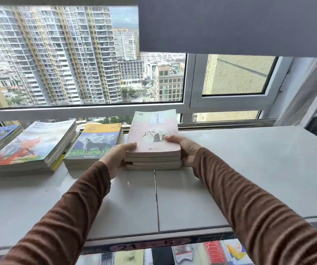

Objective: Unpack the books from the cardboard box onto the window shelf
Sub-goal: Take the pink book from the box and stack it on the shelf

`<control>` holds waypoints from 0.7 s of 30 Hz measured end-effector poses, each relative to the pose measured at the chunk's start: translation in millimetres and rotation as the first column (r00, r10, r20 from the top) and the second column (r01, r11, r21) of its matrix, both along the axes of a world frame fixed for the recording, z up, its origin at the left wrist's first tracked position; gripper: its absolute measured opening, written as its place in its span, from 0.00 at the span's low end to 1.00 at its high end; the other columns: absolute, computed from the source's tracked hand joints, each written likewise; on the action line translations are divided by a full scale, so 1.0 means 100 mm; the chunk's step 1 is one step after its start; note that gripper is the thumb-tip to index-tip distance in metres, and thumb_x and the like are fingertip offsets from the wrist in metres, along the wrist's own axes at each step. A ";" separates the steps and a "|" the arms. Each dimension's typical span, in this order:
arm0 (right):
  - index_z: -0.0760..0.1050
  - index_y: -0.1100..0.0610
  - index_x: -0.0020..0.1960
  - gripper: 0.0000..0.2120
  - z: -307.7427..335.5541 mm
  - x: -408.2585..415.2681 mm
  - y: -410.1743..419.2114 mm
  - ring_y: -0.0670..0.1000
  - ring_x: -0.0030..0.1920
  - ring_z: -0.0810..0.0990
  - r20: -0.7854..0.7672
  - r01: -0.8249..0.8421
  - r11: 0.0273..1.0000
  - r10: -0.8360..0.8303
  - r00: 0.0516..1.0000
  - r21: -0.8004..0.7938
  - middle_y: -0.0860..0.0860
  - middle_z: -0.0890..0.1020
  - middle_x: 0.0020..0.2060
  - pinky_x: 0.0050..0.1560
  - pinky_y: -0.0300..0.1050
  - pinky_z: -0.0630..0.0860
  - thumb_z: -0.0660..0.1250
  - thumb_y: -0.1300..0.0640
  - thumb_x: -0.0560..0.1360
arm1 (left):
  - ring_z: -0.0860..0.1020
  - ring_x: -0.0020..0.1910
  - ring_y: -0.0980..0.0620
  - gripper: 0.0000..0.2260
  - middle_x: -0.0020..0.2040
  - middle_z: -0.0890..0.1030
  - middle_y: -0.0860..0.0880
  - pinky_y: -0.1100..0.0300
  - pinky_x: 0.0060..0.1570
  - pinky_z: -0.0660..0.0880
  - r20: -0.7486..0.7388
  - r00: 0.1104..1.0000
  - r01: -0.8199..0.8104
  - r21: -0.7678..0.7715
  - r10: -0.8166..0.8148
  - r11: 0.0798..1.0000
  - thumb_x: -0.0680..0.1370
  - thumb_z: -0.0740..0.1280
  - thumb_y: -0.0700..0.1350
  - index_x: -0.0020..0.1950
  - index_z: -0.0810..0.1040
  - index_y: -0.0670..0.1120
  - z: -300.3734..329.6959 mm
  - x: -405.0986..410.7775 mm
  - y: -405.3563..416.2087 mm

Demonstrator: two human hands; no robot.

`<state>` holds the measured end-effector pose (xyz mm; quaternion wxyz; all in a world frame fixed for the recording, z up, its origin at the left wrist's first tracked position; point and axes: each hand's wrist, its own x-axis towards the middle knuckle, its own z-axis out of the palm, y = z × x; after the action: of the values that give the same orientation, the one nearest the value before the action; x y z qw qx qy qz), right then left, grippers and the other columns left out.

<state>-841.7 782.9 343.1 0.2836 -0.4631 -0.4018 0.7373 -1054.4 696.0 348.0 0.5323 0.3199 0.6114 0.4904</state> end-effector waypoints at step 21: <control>0.81 0.62 0.47 0.07 -0.04 -0.11 -0.01 0.54 0.29 0.84 -0.013 0.189 0.981 -0.189 0.982 0.047 0.58 0.86 0.34 0.31 0.48 0.84 0.73 0.57 0.75 | 0.81 0.38 0.53 0.11 0.45 0.84 0.48 0.63 0.37 0.78 0.112 0.988 -0.118 0.132 0.103 0.984 0.80 0.65 0.36 0.61 0.79 0.42 -0.08 0.11 -0.05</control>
<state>-852.8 782.0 339.0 0.3649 -0.4891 -0.3725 0.6991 -1043.1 691.1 340.0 0.5121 0.2954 0.5638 0.5767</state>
